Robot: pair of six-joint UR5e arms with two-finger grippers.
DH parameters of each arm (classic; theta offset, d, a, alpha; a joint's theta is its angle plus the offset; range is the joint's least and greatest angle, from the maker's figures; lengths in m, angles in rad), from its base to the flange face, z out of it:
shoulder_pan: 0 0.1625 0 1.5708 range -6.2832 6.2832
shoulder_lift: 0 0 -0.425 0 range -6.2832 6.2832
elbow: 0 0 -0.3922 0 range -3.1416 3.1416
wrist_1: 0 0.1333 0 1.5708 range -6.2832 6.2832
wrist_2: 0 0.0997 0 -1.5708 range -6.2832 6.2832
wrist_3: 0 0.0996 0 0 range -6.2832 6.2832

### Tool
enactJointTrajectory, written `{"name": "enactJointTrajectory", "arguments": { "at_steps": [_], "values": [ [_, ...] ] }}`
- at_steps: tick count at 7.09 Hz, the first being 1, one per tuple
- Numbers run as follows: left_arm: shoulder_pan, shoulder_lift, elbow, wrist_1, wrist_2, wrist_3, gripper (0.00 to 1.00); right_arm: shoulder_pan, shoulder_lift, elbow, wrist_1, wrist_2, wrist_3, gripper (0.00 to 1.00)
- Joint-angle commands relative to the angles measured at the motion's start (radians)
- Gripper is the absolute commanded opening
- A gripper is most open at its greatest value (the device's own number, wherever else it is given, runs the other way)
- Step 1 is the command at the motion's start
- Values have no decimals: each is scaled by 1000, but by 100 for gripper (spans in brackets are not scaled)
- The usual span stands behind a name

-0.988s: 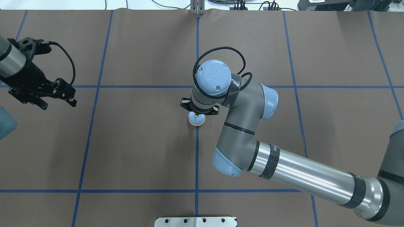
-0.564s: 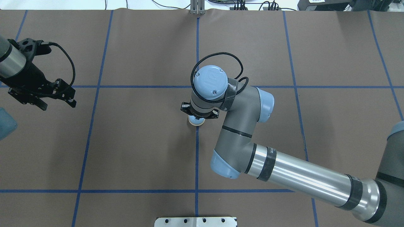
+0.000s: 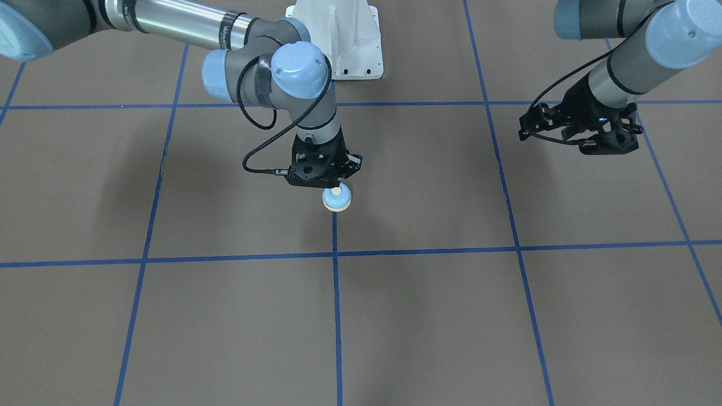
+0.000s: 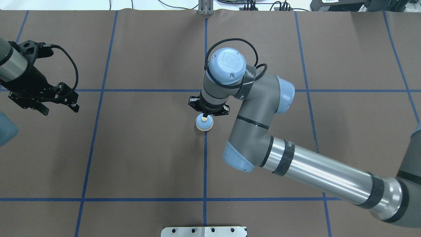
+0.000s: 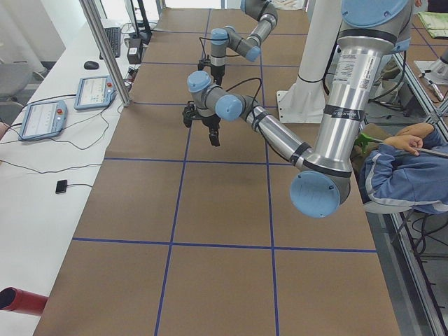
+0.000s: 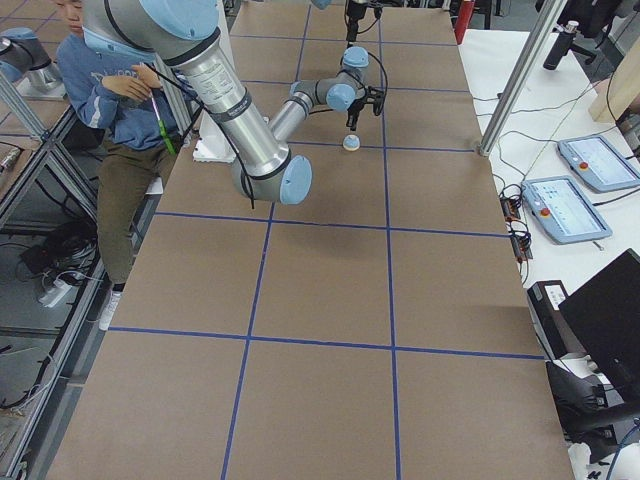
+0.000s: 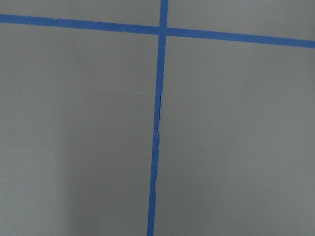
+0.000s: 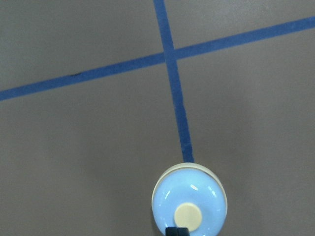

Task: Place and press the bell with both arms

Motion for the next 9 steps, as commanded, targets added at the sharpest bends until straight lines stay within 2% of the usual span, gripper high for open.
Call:
{"name": "enactJointTrajectory", "arguments": {
  "at_steps": [1,2,3,5,7,8,9],
  "values": [
    [-5,-1,-1,-1,0,7,100,122,-203,226,-26,107,-75,0],
    [-10,6,-1,0,0,69,100,217,-322,317,-32,165,-177,0],
    [-37,59,-18,-1,0,135,100,330,-418,360,-32,247,-313,0],
    [-140,151,-29,-2,0,346,100,552,-624,397,-32,366,-660,0],
    [-291,256,-23,-3,3,637,100,737,-826,385,-36,362,-1116,0],
    [-367,299,-18,-5,18,739,100,820,-893,381,-73,355,-1296,0],
    [-401,339,-17,-5,104,839,100,892,-927,382,-113,354,-1377,93]
  ]
}}
